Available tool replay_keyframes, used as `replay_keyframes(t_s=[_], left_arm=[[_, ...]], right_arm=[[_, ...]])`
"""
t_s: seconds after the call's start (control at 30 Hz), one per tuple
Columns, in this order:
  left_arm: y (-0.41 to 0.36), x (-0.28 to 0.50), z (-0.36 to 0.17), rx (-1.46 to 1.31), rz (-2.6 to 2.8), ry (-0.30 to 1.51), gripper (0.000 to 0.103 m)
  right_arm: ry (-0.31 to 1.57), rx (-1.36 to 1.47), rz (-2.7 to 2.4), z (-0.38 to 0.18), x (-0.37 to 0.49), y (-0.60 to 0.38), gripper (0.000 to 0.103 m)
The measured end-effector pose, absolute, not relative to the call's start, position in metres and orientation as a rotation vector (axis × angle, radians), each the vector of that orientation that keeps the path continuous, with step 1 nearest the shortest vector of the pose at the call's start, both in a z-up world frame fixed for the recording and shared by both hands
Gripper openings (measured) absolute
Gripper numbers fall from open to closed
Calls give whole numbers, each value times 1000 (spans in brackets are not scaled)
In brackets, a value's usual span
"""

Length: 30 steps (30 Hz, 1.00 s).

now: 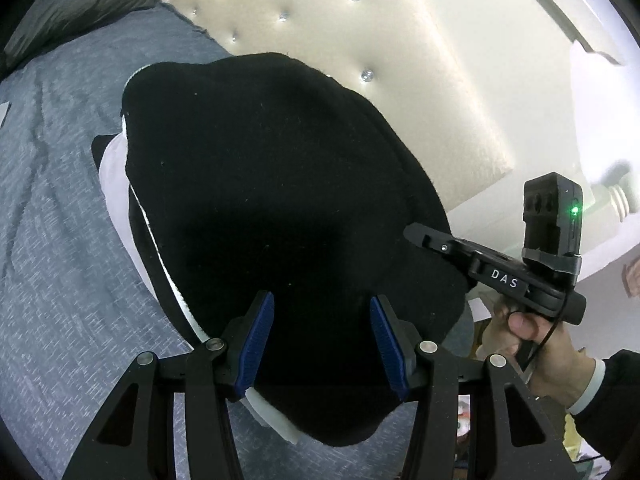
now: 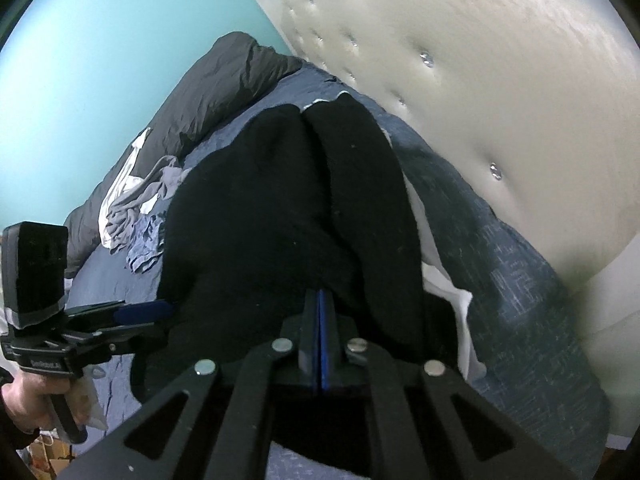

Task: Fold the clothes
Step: 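Lower the folded black top onto the stack of folded clothes with both tools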

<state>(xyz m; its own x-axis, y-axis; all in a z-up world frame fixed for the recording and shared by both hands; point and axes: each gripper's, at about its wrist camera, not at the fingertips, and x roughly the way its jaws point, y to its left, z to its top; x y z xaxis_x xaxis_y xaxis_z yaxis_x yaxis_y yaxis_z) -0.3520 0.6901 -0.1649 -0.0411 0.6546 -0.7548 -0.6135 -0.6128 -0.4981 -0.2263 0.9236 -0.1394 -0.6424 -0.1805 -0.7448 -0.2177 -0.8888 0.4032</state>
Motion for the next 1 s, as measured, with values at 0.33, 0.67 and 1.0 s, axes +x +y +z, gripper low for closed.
replay_keyframes(t_s=[0.33,0.67,1.0], left_arm=[[687,-355,-147,-1330,1818,-52,54],[681,-359,-146,-1363,1811,-59,54],[669,-379,-117,-1326,1864,-112,54]], right_arm=[[756,-1261,2748,-118,-222,926,0],[779,-1277,2705,-119,-215,935,0],[754,-1241,2819,-67,-260,942,0]])
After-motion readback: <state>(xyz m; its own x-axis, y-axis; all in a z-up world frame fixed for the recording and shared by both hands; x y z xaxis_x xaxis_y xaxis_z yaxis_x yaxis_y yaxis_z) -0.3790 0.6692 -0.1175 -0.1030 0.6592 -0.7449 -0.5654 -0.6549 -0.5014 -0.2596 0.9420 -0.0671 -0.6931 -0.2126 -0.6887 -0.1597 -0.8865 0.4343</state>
